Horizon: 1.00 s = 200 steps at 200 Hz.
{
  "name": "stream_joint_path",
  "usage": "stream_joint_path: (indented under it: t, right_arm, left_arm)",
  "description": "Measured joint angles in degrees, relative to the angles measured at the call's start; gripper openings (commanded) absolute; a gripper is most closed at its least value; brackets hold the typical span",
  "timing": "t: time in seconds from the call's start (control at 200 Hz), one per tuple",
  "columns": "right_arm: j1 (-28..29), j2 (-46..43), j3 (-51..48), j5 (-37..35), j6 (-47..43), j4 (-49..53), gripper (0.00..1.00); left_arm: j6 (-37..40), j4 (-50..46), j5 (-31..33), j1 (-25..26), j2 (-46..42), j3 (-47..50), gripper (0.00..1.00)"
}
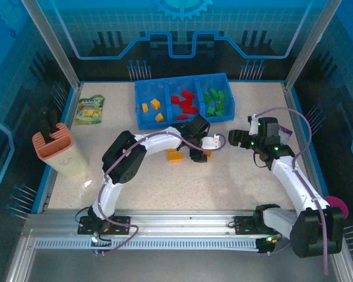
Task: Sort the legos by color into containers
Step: Pick up the lego from the center of the table.
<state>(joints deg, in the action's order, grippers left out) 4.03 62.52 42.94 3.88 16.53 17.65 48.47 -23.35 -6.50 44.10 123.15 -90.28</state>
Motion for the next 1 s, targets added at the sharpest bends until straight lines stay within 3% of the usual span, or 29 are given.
stream_joint_path:
  t: [0.19, 0.5, 0.73, 0.871, 1.001]
  right_arm:
    - [-0.46, 1.14, 0.0, 0.74, 0.02, -0.74, 0.89]
    - [-0.76, 2.23, 0.0, 1.16, 0.07, -1.38, 0.89]
    - [-0.85, 2.82, 0.0, 1.14, 0.22, -1.46, 0.9]
    - [-0.85, 3.23, 0.0, 1.18, 0.22, -1.68, 0.9]
    - [-0.85, 4.24, 0.0, 1.81, 0.42, -2.12, 0.9]
  left_arm:
    - [-0.09, -1.88, 0.04, 0.0, 2.73, -2.47, 0.72]
    - [-0.76, -7.02, 0.55, 0.0, 4.37, -5.68, 0.32]
    - [-5.03, -4.74, 1.14, 0.0, 2.47, -2.27, 0.25]
    - [-10.86, -3.32, 2.29, -0.72, -4.42, 7.13, 0.25]
    - [-17.66, -2.82, 3.69, -4.37, -13.94, 12.63, 0.25]
